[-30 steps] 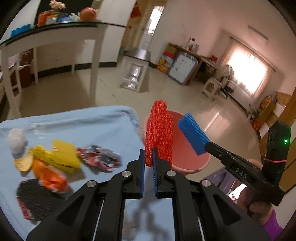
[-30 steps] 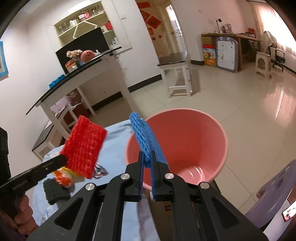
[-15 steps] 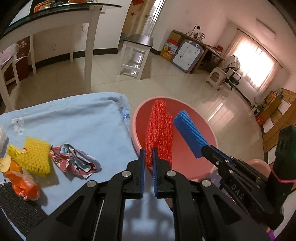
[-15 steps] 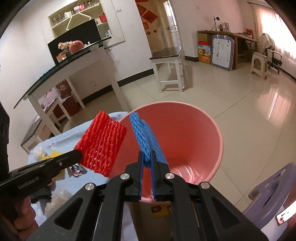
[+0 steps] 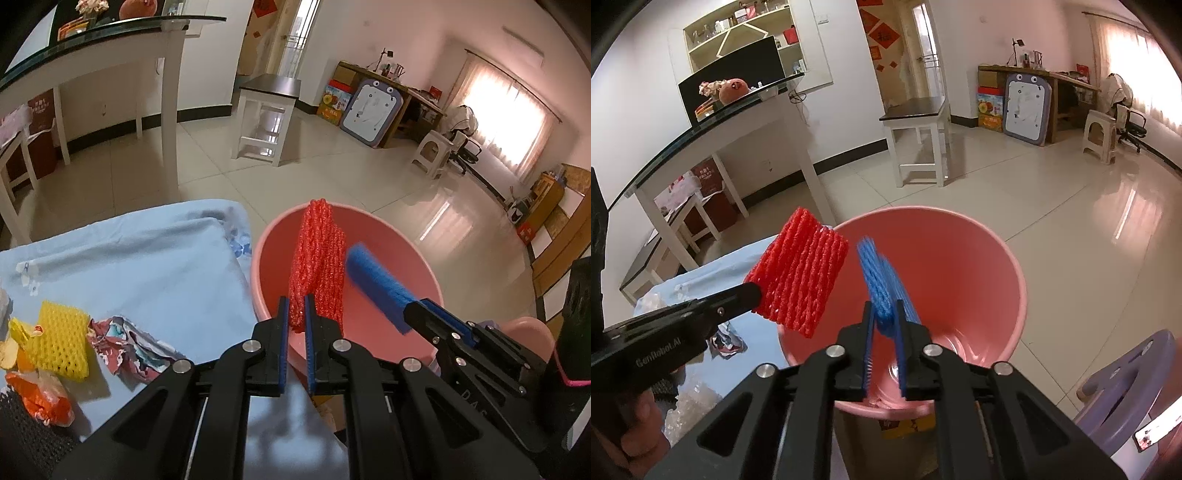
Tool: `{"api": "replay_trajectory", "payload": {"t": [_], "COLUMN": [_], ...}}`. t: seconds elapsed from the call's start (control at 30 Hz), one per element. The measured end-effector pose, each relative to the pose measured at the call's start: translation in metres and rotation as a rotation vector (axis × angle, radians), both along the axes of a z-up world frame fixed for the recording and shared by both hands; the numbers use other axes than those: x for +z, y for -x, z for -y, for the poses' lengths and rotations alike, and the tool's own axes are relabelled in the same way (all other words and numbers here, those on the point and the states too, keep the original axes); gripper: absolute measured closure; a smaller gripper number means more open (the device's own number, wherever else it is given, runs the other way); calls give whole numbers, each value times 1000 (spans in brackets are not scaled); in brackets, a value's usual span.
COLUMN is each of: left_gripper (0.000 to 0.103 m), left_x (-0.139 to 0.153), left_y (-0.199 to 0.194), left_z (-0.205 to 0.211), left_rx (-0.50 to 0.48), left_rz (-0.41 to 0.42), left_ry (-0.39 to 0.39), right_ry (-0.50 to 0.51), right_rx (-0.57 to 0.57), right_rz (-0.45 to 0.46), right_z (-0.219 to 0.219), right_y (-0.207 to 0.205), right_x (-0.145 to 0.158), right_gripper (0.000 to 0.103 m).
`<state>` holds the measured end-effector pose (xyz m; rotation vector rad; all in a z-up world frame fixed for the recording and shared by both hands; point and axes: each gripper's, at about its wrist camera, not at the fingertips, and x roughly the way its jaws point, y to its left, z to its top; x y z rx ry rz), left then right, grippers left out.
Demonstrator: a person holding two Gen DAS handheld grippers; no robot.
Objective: Collect trash
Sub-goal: 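Carry both nets over the pink bucket and open both grippers to drop them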
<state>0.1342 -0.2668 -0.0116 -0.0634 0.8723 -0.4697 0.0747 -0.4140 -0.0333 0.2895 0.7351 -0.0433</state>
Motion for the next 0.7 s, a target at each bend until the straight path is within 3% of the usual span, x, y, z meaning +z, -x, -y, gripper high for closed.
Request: {"api": "replay_trajectory", "payload": {"t": [0.03, 0.1, 0.17, 0.7], "left_gripper": [95, 88, 69, 68], "left_x": [-1, -2, -4, 20], "left_y": [-1, -1, -5, 13], "left_z": [1, 2, 1, -18], "left_rx": [-1, 0, 10, 15], "left_rz": [3, -9, -35, 12], "left_ry": [-3, -11, -5, 58], "right_ry": [3, 10, 10, 29], "right_rx": [-3, -10, -16, -9], "right_rz": [3, 11, 23, 75], "right_z": [1, 2, 2, -9], "right_y": [0, 1, 3, 26], "right_x": [0, 2, 4, 22], "right_gripper": [84, 67, 63, 51]}}
